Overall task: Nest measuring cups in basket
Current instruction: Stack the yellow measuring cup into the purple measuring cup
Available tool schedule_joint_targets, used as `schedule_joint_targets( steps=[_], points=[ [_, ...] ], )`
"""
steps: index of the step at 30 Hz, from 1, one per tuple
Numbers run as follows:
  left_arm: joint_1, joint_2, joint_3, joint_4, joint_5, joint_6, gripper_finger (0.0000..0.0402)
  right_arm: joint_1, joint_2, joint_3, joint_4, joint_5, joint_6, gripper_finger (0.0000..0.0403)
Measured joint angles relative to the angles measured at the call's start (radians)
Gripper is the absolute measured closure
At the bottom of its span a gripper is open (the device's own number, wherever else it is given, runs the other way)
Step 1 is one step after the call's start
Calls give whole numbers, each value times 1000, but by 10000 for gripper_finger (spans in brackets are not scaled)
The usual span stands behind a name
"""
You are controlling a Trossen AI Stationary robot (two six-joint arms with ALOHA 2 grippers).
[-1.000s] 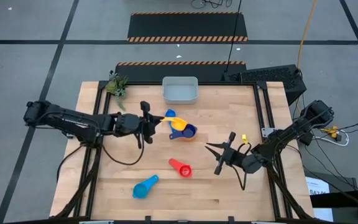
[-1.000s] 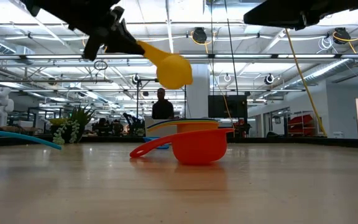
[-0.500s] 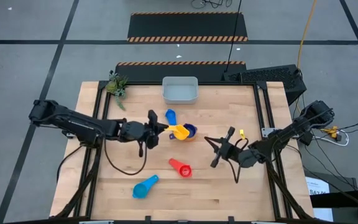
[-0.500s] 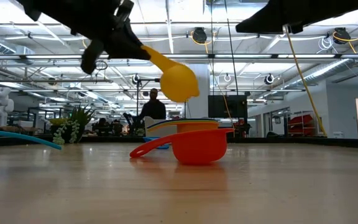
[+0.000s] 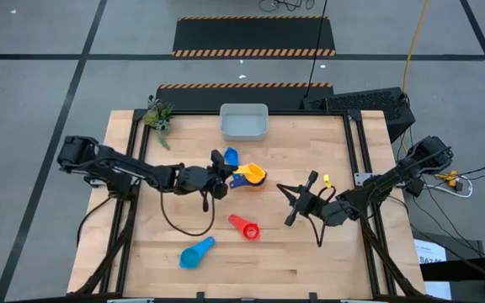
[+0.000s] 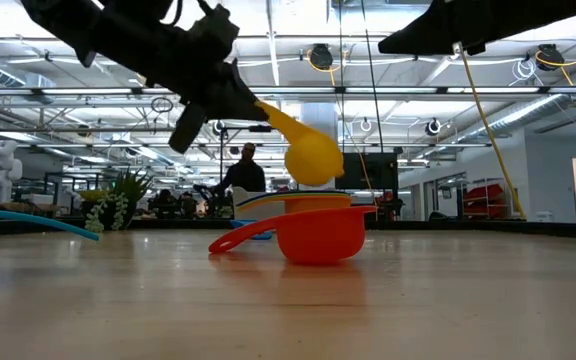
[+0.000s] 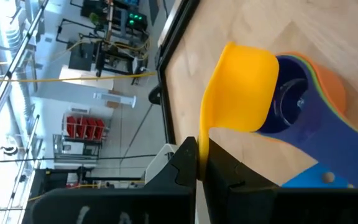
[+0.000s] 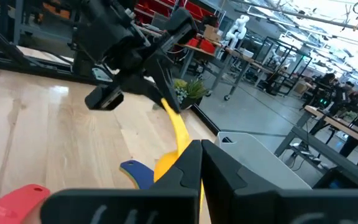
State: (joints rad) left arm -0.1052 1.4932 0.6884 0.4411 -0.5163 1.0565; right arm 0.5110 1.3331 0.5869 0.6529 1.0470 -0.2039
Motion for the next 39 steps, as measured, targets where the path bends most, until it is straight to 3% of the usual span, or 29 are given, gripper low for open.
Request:
schedule_joint_targets(
  steps=[7, 21, 26, 32, 39],
  points=[
    [4, 40, 0, 36, 1, 23, 396, -1, 0, 0, 0, 5, -3, 403],
    [26, 41, 0, 21, 19, -21, 346, -1, 0, 0, 0, 6, 1, 403],
    [26, 41, 0, -7, 19, -38, 354, -1, 0, 0, 1, 5, 1, 403],
    [24, 41, 1, -70, 21, -42, 392, -1, 0, 0, 1, 5, 0, 403],
    [11, 41, 1, -35, 16, -33, 389, -1, 0, 0, 0, 5, -2, 403]
  ],
)
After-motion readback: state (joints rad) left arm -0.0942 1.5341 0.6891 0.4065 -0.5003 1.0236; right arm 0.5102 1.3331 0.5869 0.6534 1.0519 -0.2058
